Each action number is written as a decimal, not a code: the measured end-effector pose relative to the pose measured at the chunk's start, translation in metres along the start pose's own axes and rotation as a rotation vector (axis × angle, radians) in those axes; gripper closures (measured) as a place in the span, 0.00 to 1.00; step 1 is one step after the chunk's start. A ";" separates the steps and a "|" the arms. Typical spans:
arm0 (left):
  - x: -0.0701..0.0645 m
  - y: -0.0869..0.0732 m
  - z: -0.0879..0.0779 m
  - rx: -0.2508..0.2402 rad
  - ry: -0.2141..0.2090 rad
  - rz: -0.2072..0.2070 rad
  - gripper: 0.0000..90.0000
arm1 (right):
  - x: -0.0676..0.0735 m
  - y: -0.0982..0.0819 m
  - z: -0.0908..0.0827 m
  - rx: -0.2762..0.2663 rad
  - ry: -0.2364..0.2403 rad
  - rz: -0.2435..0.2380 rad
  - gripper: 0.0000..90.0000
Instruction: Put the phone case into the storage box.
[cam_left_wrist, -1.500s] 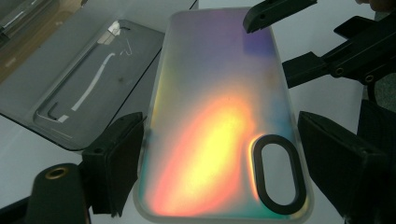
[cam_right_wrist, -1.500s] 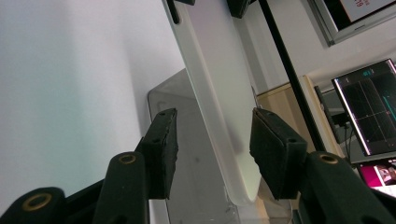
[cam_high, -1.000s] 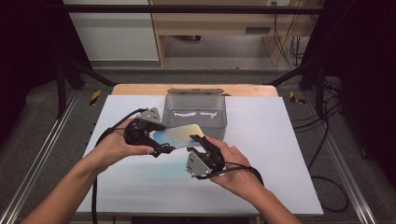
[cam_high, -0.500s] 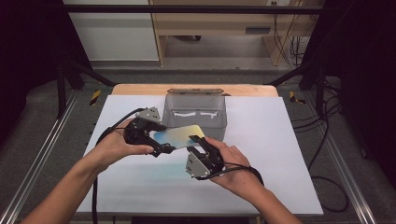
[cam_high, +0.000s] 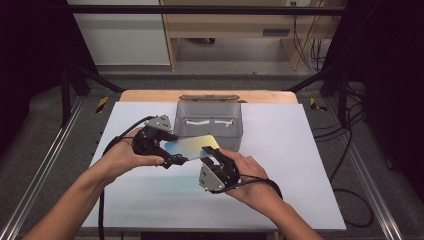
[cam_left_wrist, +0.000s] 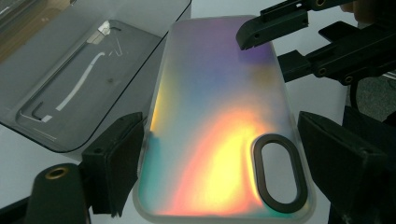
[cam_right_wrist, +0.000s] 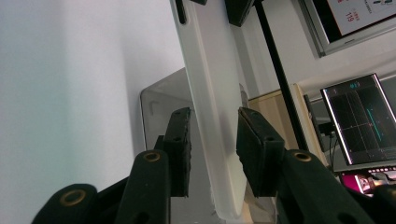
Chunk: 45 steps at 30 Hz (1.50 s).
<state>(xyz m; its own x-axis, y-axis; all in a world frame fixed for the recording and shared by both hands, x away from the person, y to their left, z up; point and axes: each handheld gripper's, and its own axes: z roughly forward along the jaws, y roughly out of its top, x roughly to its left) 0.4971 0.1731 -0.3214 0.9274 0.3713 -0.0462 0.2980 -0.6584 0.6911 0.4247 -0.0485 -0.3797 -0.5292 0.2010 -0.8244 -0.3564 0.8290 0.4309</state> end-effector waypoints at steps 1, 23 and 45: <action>0.000 0.000 0.000 0.000 -0.001 -0.002 0.19 | 0.000 0.000 0.000 -0.001 0.002 -0.004 0.76; 0.007 -0.015 0.014 0.007 -0.074 -0.199 0.19 | 0.006 0.000 0.001 0.007 0.037 -0.045 0.90; -0.002 -0.019 0.013 -0.162 0.049 -0.083 0.08 | 0.005 -0.011 0.005 0.077 0.063 -0.018 0.91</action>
<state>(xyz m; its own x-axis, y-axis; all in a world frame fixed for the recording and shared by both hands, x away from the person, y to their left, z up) 0.4927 0.1763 -0.3442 0.8878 0.4540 -0.0756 0.3291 -0.5113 0.7939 0.4295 -0.0546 -0.3907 -0.5713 0.1547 -0.8060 -0.3073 0.8704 0.3848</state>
